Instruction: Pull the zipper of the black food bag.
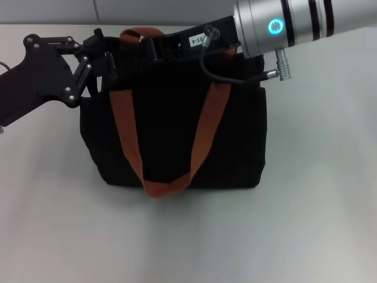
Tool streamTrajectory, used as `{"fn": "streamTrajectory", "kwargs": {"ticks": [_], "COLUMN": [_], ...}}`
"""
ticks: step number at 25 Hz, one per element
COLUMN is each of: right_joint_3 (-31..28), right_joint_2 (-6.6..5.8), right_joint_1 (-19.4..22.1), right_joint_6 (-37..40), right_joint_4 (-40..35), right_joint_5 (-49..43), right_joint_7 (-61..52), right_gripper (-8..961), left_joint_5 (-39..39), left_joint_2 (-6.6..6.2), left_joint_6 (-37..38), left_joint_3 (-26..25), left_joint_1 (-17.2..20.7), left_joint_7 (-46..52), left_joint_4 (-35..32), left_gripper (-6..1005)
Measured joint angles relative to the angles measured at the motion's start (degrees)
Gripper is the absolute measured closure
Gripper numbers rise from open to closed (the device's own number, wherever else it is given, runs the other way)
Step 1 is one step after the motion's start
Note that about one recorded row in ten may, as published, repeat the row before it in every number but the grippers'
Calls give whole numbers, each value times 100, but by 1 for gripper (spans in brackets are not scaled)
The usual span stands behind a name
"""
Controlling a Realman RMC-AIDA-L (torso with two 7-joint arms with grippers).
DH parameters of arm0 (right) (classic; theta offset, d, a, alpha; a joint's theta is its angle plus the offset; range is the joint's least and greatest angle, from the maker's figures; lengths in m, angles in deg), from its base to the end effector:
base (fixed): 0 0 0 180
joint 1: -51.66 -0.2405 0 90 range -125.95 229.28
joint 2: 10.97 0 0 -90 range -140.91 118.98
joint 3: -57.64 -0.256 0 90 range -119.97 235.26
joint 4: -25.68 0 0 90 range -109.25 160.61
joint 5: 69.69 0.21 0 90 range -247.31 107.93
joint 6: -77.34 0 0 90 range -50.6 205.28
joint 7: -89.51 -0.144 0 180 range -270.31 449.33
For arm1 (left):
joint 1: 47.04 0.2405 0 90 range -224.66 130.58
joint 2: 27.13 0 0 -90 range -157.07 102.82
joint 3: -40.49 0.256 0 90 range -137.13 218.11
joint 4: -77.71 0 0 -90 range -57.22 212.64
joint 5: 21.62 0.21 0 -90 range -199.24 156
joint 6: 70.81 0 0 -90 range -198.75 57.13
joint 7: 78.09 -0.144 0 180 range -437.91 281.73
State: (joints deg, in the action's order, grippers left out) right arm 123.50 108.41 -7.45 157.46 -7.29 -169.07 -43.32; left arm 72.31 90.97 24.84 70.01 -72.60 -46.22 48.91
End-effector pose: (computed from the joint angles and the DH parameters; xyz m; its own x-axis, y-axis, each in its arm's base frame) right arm 0.0533 0.3931 -0.0606 0.6036 -0.7499 -0.2710 -0.6695 -0.6612 0.3384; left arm -0.2739 0.3157 0.0405 0.7565 -0.3749 0.5358 0.1346 -0.7126 -0.6886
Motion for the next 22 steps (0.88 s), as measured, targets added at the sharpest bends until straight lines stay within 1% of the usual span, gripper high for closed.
{"fn": "streamTrajectory", "kwargs": {"ticks": [4, 8, 15, 19, 22], "right_joint_3": [0, -2, 276, 335, 341], "right_joint_2": [-5, -10, 32, 49, 53], "right_joint_1": [124, 163, 65, 18, 17], "right_joint_6": [98, 106, -38, -40, -3], "right_joint_4": [-250, -305, -264, -262, -262], "right_joint_5": [-13, -17, 31, 68, 111], "right_joint_7": [-30, -34, -12, -21, -31], "right_gripper": [168, 168, 168, 169, 169], "left_joint_5": [11, 22, 32, 40, 40], "left_joint_2": [-16, -23, 8, 17, 17], "left_joint_6": [-21, -28, -5, -34, -37], "left_joint_3": [11, 27, 157, 273, 270], "left_joint_1": [-3, -9, -11, -29, -29], "left_joint_7": [176, 334, 474, 497, 497], "left_joint_4": [-16, -84, -153, -153, -152], "left_gripper": [925, 924, 923, 922, 921]}}
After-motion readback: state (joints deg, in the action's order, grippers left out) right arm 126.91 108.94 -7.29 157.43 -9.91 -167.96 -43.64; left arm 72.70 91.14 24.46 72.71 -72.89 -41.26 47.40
